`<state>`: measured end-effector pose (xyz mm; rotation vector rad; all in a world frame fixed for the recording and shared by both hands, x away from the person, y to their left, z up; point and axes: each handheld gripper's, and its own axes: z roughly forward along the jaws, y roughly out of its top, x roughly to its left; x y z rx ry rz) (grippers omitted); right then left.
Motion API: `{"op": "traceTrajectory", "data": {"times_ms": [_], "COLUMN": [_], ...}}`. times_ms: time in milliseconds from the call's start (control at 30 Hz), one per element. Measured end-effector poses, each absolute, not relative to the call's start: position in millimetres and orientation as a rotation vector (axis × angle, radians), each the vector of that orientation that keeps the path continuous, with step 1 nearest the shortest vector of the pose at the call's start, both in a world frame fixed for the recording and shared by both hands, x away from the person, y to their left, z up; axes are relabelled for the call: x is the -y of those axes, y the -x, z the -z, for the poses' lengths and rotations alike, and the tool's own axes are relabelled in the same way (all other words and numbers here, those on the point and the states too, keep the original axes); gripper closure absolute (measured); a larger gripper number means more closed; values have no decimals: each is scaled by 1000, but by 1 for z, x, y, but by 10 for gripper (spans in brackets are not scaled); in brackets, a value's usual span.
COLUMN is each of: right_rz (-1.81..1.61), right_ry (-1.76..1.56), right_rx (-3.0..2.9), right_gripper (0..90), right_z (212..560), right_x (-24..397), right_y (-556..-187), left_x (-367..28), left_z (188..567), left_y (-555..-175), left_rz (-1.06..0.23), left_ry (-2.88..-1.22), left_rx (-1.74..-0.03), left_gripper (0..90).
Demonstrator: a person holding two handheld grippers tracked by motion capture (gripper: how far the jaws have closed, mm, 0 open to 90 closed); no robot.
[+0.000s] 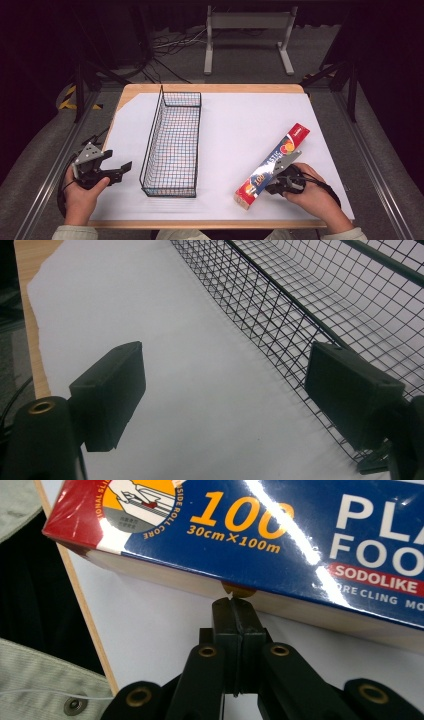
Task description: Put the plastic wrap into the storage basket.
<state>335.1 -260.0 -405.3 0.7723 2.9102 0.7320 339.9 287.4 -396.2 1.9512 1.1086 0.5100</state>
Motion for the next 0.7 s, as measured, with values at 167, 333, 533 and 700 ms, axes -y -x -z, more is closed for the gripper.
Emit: {"op": "traceTrajectory", "data": {"times_ms": [167, 333, 533, 700], "right_rz": [-739, -772, -813, -838], "right_ry": [-778, -802, -848, -894], "right_rx": [-2903, -2867, -2797, -2740], "right_gripper": [900, 900, 900, 900], "right_z": [405, 407, 407, 409], "right_x": [256, 244, 232, 225], "right_y": [-338, -345, -359, -371], "left_x": [-290, -291, -292, -293], "left_z": [396, 394, 394, 394], "left_y": [-339, -338, -338, -338], "left_rz": [-512, -512, -514, -516], "left_ry": [-1946, -1936, -1934, -1931], "left_rx": [-1118, -1120, -1120, -1124], "left_gripper": [174, 174, 174, 174]}}
